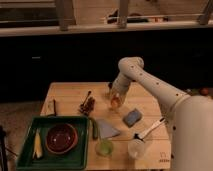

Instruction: Place apple in table surface

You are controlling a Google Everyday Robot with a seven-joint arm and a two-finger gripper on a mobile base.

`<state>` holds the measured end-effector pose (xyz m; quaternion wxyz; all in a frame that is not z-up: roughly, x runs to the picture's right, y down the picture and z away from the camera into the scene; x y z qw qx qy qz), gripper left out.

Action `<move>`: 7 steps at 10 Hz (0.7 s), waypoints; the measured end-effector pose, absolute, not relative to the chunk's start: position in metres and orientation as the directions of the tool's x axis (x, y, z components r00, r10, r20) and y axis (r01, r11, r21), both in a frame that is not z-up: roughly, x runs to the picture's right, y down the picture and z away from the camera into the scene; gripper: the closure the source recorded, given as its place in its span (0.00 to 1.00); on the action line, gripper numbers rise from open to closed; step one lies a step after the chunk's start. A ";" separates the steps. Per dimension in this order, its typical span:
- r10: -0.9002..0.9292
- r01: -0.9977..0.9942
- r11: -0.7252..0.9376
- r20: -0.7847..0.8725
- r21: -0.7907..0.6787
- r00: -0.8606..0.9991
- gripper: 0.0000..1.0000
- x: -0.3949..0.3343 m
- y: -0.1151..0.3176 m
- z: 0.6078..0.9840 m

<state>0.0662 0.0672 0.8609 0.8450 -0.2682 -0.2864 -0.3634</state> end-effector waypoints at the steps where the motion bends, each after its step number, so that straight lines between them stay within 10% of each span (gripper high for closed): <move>1: -0.460 0.775 0.583 0.687 -0.245 0.563 1.00 0.064 0.071 0.861; 7: -0.444 0.795 0.550 0.716 -0.257 0.539 1.00 0.060 0.091 0.867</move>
